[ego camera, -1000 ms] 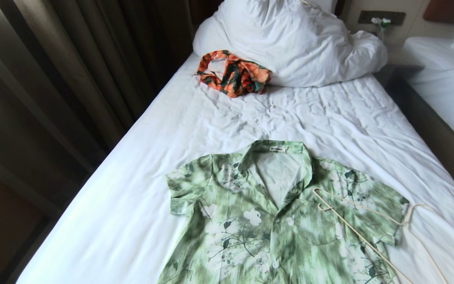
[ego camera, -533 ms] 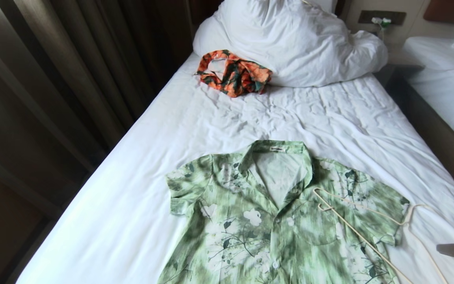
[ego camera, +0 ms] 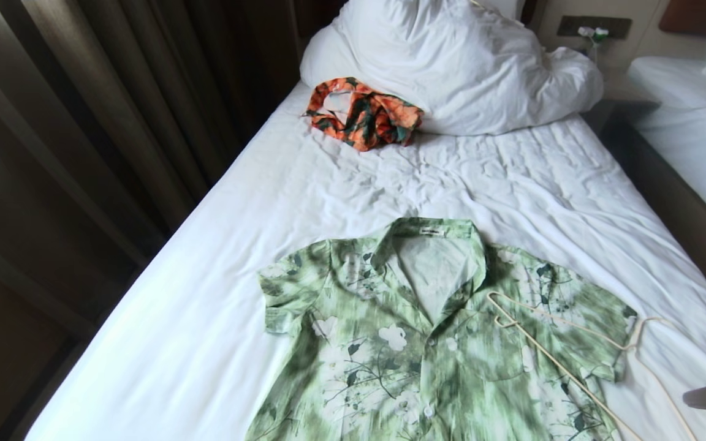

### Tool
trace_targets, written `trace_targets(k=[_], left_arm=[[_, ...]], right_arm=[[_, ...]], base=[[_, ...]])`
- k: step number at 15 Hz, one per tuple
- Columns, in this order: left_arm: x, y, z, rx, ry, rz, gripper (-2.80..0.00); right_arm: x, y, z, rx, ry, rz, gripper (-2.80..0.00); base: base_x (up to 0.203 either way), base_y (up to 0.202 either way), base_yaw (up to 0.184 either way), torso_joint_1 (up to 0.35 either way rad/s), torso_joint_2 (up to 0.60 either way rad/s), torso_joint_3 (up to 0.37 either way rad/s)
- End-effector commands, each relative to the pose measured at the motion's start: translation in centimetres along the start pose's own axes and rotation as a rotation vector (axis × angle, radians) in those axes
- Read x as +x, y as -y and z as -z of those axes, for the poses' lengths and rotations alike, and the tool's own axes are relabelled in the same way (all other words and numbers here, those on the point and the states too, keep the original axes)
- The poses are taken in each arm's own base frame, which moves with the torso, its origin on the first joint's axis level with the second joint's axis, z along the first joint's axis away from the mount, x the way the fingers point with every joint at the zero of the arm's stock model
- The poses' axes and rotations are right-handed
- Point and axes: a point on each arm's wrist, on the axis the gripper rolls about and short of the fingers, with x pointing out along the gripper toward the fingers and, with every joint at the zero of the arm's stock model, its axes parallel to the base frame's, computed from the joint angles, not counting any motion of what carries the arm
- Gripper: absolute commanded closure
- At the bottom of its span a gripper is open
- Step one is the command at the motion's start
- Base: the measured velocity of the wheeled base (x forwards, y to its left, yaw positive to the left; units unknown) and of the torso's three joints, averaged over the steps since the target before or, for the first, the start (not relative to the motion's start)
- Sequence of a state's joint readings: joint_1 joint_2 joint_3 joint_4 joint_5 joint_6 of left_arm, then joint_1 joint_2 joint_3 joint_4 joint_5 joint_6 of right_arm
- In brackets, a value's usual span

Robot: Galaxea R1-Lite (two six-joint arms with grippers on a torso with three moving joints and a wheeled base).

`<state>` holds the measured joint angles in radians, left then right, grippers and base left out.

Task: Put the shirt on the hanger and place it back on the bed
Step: Lift the shirt and hanger

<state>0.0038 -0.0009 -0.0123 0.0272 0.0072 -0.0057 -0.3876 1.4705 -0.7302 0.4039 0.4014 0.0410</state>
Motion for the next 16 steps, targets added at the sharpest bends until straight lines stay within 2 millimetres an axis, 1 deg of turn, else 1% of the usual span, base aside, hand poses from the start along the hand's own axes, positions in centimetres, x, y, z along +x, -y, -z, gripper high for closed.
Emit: trace_targets(k=[1,3,5,6,7,8,13,16], left_arm=[[0.0,0.0,0.0,0.000,-0.001,-0.001,0.00],[0.0,0.0,0.0,0.000,-0.001,-0.001,0.00],[0.0,0.0,0.0,0.000,-0.001,-0.001,0.00],[0.0,0.0,0.0,0.000,-0.001,-0.001,0.00],[0.0,0.0,0.0,0.000,-0.001,-0.001,0.00],[0.0,0.0,0.0,0.000,-0.001,-0.001,0.00],[0.0,0.0,0.0,0.000,-0.001,-0.001,0.00],[0.0,0.0,0.0,0.000,-0.001,-0.001,0.00]], right_arm=[[0.1,1.4,-0.2,0.030,-0.012,-0.015,0.00],[0.3,3.1,-0.4,0.035,-0.020,-0.009,0.00],[0.5,5.2,-0.6,0.093,-0.014,-0.045,0.00],[0.8,6.1,-0.6,0.104,-0.018,-0.072,-2.80],[1.0,7.0,-0.5,0.102,-0.019,-0.099,-2.80],[1.3,7.5,-0.3,0.101,-0.016,-0.149,-2.80],[2.7,9.0,0.2,0.085,0.004,-0.336,-2.80],[3.5,10.2,0.7,-0.003,0.012,-0.367,-2.80]], base=[[0.000,0.000,0.000,0.000,0.00,0.000],[0.000,0.000,0.000,0.000,0.00,0.000],[0.000,0.000,0.000,0.000,0.00,0.000],[0.000,0.000,0.000,0.000,0.00,0.000],[0.000,0.000,0.000,0.000,0.00,0.000],[0.000,0.000,0.000,0.000,0.00,0.000],[0.000,0.000,0.000,0.000,0.00,0.000],[0.000,0.000,0.000,0.000,0.00,0.000]])
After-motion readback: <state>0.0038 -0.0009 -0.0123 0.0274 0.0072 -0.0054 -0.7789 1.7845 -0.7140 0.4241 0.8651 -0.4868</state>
